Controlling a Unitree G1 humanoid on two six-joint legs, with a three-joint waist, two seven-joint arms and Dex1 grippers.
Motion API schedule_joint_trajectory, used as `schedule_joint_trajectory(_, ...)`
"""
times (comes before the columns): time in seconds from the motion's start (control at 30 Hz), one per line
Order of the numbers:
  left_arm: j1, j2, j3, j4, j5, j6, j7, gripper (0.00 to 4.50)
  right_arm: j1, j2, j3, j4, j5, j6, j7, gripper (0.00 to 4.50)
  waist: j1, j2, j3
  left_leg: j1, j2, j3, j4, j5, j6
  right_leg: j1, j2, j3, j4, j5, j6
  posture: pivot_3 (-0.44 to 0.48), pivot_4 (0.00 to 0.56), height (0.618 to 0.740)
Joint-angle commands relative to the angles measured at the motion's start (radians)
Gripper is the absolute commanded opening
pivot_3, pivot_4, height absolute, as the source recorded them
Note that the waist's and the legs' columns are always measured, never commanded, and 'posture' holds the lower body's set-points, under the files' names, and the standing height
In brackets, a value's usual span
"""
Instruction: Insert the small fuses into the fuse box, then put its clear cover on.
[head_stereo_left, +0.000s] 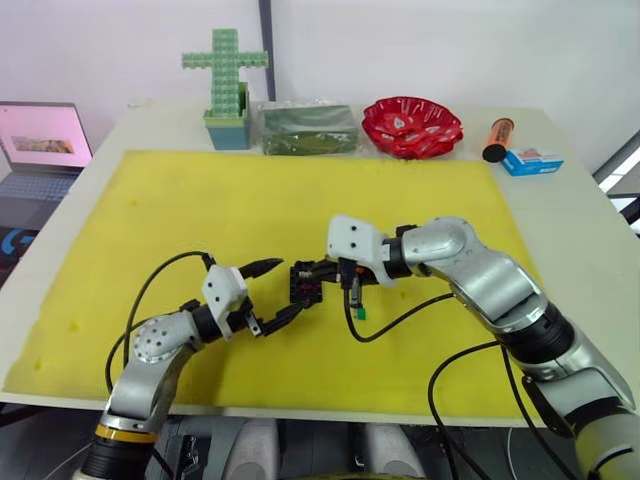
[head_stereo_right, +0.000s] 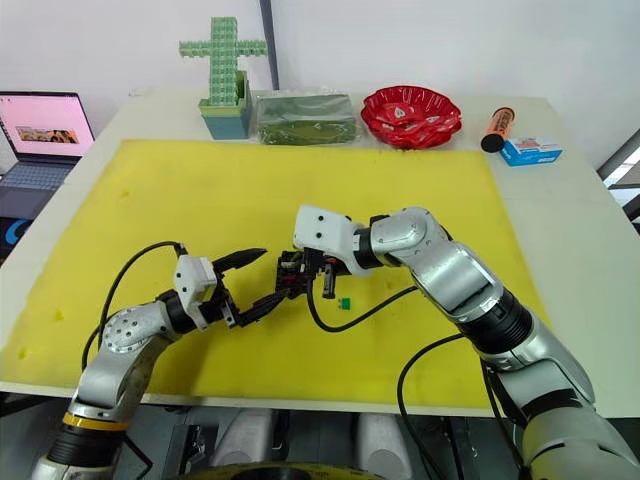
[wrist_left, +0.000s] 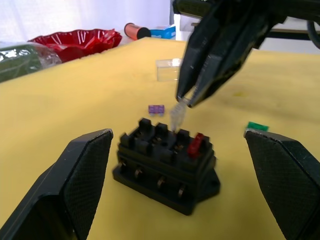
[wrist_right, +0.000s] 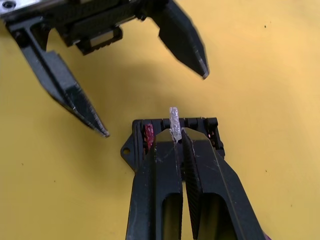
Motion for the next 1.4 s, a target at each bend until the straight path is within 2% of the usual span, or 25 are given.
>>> schedule_joint_trajectory(0.03, -0.001, 0.012, 0.012, -0.002, -0.018, -0.008, -0.015, 4.44, -0.005, 0.007, -0.001, -0.010, -0.009, -0.008, 0.005, 0.00, 0.000, 0.000, 0.000, 0.000, 0.000, 0.000, 0.000, 0.000, 0.000, 0.000, 0.000, 0.000, 0.000, 0.000, 0.000, 0.000, 0.150, 0.740)
schedule_joint_trajectory(1.4, 0.008, 0.021, 0.007, 0.016, -0.011, -0.019, -0.017, 4.44, 0.017, 0.027, 0.033, 0.031, -0.080, -0.033, 0.022, 0.00, 0.000, 0.000, 0.000, 0.000, 0.000, 0.000, 0.000, 0.000, 0.000, 0.000, 0.000, 0.000, 0.000, 0.000, 0.000, 0.000, 0.150, 0.740)
